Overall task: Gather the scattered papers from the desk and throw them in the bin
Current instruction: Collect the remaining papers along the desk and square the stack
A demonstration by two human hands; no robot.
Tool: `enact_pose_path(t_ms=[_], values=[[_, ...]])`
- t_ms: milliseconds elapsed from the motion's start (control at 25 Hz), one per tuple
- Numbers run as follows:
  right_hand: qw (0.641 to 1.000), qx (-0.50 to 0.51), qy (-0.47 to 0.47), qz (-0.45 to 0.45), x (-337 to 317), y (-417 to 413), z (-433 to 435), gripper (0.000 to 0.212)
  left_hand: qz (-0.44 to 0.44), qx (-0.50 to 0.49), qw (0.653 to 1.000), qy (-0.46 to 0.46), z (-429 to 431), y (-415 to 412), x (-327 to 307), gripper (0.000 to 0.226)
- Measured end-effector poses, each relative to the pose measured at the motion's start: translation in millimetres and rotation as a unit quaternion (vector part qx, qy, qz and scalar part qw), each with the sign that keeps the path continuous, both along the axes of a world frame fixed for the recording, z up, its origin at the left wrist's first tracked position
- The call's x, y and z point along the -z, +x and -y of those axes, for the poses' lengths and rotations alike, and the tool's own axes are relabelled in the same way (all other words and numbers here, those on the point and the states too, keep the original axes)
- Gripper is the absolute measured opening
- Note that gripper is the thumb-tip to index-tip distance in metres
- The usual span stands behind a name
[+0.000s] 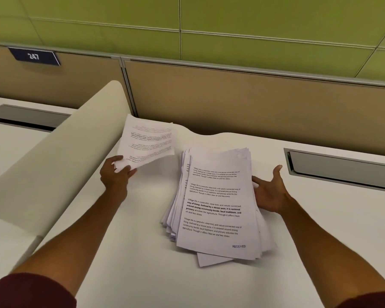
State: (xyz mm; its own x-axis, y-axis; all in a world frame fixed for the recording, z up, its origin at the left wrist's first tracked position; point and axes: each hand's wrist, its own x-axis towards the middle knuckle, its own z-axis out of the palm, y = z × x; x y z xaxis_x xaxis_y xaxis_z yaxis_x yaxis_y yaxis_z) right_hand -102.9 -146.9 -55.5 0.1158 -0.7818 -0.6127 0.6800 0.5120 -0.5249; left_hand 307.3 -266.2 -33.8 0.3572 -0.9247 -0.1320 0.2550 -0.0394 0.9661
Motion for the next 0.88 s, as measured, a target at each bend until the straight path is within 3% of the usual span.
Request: enact_pose_path(t_ms=[200,320,400,480,560,640,680,720,760,840,880], values=[[0.999,-0.011,0.021,-0.04,-10.3,-1.3,-13.5,0.119,-0.001,0.126,0.992,-0.024,-51.6,-34.3,-16.6,0.041],[0.999,-0.011,0.013,-0.045,-14.9,4.8,-18.4,0.112,0.063,0.16,0.985,-0.003,-81.8,-61.8,-9.9,0.038],[0.999,-0.01,0.004,-0.048,-17.9,7.8,-20.9,0.108,0.164,0.178,0.97,-0.002,-102.7,-74.4,-0.7,0.035],[0.999,-0.006,-0.002,-0.045,-17.1,8.5,-21.4,0.107,0.313,0.215,0.924,-0.036,-125.9,-82.8,12.2,0.035],[0.999,-0.011,0.002,-0.05,-17.0,9.5,-22.0,0.108,0.468,0.245,0.848,-0.035,-148.3,-88.5,21.2,0.044],[0.997,-0.024,-0.002,-0.07,-18.4,11.5,-22.1,0.103,0.637,0.176,0.748,-0.065,-155.6,-91.1,28.0,0.052],[0.996,-0.029,-0.004,-0.083,-18.7,12.0,-21.6,0.098,0.679,0.132,0.717,-0.088,-155.4,-94.3,23.3,0.055],[0.995,-0.037,-0.008,-0.093,-20.1,13.8,-21.4,0.092,0.691,0.097,0.71,-0.091,-148.2,-94.6,22.6,0.058],[0.994,-0.043,-0.01,-0.103,-21.5,15.2,-21.1,0.086,0.679,0.09,0.726,-0.068,-140.1,-94.2,17.7,0.059],[0.992,-0.054,-0.012,-0.117,-23.2,15.3,-20.1,0.075,0.567,0.165,0.806,0.051,-113.9,-96.8,12.9,0.06],[0.99,-0.061,-0.012,-0.129,-25.9,16.4,-20.4,0.07,0.507,0.216,0.827,0.108,-103.9,-98.8,14.5,0.063]])
